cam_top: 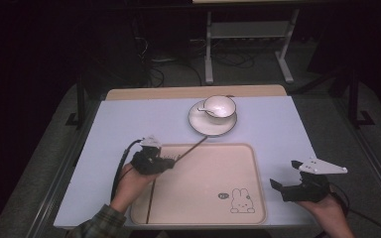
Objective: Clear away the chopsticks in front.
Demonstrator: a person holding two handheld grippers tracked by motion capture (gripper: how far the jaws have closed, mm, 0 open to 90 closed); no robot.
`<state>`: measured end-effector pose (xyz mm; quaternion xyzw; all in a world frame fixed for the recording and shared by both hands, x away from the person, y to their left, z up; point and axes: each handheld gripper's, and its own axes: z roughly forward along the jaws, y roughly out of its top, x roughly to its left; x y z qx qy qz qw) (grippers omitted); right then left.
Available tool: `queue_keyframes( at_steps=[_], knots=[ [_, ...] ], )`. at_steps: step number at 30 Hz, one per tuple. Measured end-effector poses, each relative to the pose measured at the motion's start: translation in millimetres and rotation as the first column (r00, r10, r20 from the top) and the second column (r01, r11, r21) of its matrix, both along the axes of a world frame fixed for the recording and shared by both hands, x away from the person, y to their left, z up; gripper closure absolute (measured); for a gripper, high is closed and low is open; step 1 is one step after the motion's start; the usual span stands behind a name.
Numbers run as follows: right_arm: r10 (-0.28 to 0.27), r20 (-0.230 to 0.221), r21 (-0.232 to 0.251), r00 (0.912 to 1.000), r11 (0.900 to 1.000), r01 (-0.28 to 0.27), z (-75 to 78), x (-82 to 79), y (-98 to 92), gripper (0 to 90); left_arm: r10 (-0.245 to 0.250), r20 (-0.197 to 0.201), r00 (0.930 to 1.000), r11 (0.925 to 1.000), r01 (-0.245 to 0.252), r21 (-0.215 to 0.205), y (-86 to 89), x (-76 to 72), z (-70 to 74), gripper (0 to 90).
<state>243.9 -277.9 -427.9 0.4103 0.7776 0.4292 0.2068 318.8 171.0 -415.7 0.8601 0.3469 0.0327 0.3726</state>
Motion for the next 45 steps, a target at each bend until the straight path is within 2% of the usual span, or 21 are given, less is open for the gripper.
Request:
queue_keyframes(
  at_steps=[5,8,12,17,20,23,25,26,27,28,32,34,40,43,44,45],
  knots=[
    [0.002,0.002,0.0,1.0,1.0,-0.002,0.0,-0.4,-0.1,0.0,-0.052,-0.018,0.9985,0.9975,0.053,0.046,-21.2,-7.6,-11.3,84.8],
    [0.002,0.002,0.001,1.0,1.0,-0.002,0.1,-0.2,-0.2,0.0,-0.05,-0.02,0.9985,0.9967,0.052,0.063,-23.5,-7.4,-15.1,84.7],
    [0.004,0.001,0.0,1.0,1.0,-0.004,-0.1,0.0,-0.3,0.0,-0.042,-0.038,0.9984,0.9965,0.045,0.07,-22.4,-6.2,-21.6,84.2],
    [0.006,-0.002,0.002,1.0,1.0,-0.006,-0.2,0.2,0.0,0.0,-0.044,-0.039,0.9983,0.9969,0.046,0.064,-22.2,-6.3,-22.0,83.5],
    [0.008,-0.002,0.003,1.0,1.0,-0.008,-0.2,0.2,0.6,0.0,-0.046,-0.038,0.9982,0.9972,0.048,0.057,-23.5,-6.0,-21.8,78.5],
    [0.006,-0.001,0.003,1.0,1.0,-0.006,0.0,0.2,0.4,0.0,-0.047,-0.025,0.9986,0.9963,0.049,0.07,-26.2,-2.5,-19.5,73.4],
    [0.004,-0.002,0.004,1.0,1.0,-0.004,-0.3,0.7,0.1,0.0,-0.064,-0.006,0.9979,0.9974,0.064,0.033,-33.7,10.5,-11.5,73.7],
    [0.005,-0.002,0.003,1.0,1.0,-0.005,-0.5,0.8,0.3,0.0,-0.085,-0.001,0.9964,0.996,0.085,0.029,-37.8,15.0,-9.1,75.6],
    [0.005,-0.002,0.003,1.0,1.0,-0.005,-0.5,0.8,0.3,0.0,-0.085,-0.001,0.9964,0.996,0.085,0.029,-37.8,15.0,-9.1,77.6],
    [0.006,-0.001,0.001,1.0,1.0,-0.006,-0.4,0.8,0.7,0.0,-0.112,0.003,0.9937,0.9934,0.112,0.028,-46.7,22.8,-6.9,80.3],
    [0.004,-0.004,0.001,1.0,1.0,-0.004,-0.7,1.4,0.6,0.0,-0.156,-0.009,0.9877,0.9877,0.156,-0.003,-70.1,42.7,-7.9,88.8],
    [0.003,-0.005,0.002,1.0,1.0,-0.003,-1.0,1.4,0.4,0.0,-0.179,-0.015,0.9836,0.9837,0.179,-0.014,-84.1,51.4,-8.9,89.5],
    [-0.002,-0.008,0.005,1.0,1.0,0.002,-2.2,1.7,-2.3,0.0,-0.214,-0.015,0.9768,0.9769,0.214,0.004,-117.3,64.4,-18.7,89.5],
    [-0.002,-0.007,0.003,1.0,1.0,0.002,-2.4,1.8,-3.0,0.0,-0.218,-0.016,0.9759,0.9757,0.218,0.022,-123.3,66.6,-22.4,89.5],
    [-0.004,-0.006,0.006,1.0,1.0,0.004,-2.2,1.4,-3.3,0.0,-0.209,-0.018,0.9778,0.9772,0.209,0.037,-125.1,69.4,-26.6,89.5],
    [-0.004,-0.004,0.006,1.0,1.0,0.004,-2.1,1.2,-3.5,0.0,-0.202,-0.023,0.9791,0.979,0.203,0.024,-123.9,70.6,-27.3,89.5]
  ],
)
